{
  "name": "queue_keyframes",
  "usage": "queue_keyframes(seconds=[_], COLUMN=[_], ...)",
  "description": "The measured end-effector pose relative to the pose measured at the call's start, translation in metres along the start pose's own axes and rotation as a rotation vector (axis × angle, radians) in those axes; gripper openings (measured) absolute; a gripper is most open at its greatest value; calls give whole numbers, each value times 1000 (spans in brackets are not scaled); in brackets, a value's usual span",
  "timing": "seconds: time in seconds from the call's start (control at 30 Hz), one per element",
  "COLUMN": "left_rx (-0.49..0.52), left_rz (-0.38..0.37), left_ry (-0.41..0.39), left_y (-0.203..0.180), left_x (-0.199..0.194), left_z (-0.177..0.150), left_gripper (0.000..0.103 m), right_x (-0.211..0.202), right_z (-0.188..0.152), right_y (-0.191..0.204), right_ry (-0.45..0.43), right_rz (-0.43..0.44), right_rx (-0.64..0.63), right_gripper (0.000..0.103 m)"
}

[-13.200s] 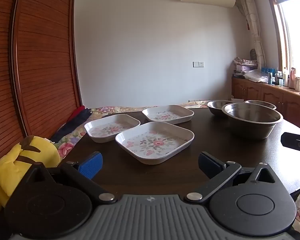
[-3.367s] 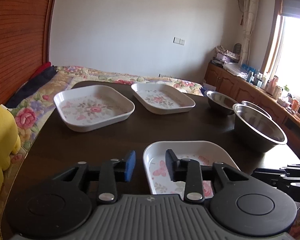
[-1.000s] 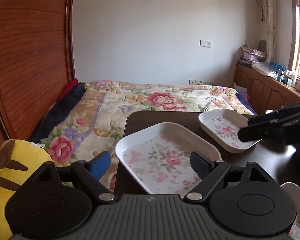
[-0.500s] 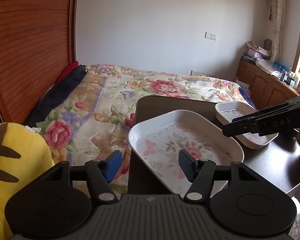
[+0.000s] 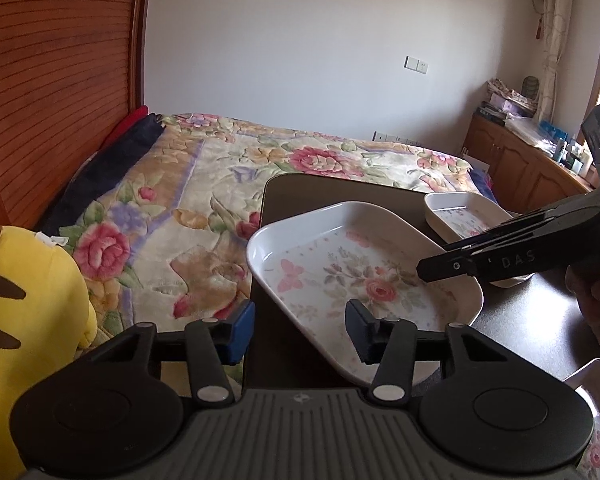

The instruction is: Organize plates and bowls

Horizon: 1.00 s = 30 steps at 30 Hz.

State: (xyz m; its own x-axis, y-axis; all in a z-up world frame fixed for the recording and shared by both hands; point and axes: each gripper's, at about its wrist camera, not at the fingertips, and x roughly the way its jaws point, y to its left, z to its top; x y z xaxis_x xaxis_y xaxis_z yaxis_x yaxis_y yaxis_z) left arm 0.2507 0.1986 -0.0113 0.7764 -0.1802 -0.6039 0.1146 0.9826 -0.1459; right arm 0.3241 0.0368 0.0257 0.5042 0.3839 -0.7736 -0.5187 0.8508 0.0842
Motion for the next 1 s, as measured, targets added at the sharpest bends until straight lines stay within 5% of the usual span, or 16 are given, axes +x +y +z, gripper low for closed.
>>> queue_keyframes(seconds=[0.4, 1.0], left_rx=[-49, -94], left_rz=[-6, 2], left_ry=[27, 19], left_y=[0, 8], left_x=[3, 0], left_z=[-3, -4], left_gripper=[49, 41], right_x=[-3, -13], right_z=[-5, -19], right_y=[4, 3], right_ry=[-6, -18], right_rz=[6, 21], right_rx=[-6, 17], right_gripper=[22, 12])
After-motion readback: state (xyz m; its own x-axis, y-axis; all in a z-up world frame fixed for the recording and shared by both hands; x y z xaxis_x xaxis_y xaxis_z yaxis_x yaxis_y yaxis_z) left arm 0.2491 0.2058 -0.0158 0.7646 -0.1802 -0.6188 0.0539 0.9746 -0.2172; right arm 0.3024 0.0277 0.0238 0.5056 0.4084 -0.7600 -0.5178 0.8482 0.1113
